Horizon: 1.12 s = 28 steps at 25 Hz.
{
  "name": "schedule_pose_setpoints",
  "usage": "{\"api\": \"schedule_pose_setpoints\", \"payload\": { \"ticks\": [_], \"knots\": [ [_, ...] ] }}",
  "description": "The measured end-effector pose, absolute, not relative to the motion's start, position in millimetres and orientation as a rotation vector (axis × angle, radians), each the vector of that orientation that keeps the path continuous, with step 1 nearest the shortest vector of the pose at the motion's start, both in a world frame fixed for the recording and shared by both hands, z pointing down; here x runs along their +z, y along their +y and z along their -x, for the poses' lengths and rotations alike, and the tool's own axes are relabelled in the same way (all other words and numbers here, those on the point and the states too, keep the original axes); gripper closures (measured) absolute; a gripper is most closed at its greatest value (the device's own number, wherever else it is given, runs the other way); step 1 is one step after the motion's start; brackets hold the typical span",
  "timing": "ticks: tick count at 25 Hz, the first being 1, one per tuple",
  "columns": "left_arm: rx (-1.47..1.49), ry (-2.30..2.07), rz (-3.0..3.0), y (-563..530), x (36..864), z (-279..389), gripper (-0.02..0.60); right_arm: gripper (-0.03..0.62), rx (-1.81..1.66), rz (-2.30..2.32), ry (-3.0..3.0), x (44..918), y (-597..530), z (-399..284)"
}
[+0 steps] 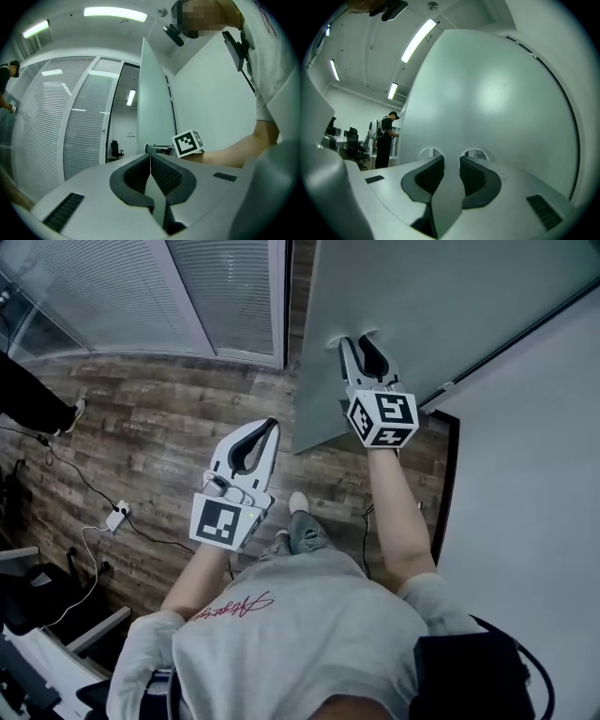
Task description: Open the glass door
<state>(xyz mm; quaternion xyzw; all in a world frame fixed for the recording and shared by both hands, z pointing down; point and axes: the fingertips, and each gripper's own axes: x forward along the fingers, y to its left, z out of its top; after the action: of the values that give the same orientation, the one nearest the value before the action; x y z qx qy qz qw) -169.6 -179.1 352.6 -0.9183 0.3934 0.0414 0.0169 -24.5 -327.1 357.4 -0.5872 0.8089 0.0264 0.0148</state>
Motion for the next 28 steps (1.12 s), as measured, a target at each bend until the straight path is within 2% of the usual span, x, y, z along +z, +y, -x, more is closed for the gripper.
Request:
{"api": "schedule_pose_setpoints", "payload": {
  "ticks": [17,28],
  "knots": [
    [0.052,0.95,2.917,-76.5,358.3,85.9,0.564,0.484,0.083,1.581,2.634,358.2,-188.1,-20.3],
    [0.08,0.79,2.978,4.5,355.2,-3.8,0.563,0.484,0.079,1.432,2.731,358.2,-104.8,-64.4]
  ]
}}
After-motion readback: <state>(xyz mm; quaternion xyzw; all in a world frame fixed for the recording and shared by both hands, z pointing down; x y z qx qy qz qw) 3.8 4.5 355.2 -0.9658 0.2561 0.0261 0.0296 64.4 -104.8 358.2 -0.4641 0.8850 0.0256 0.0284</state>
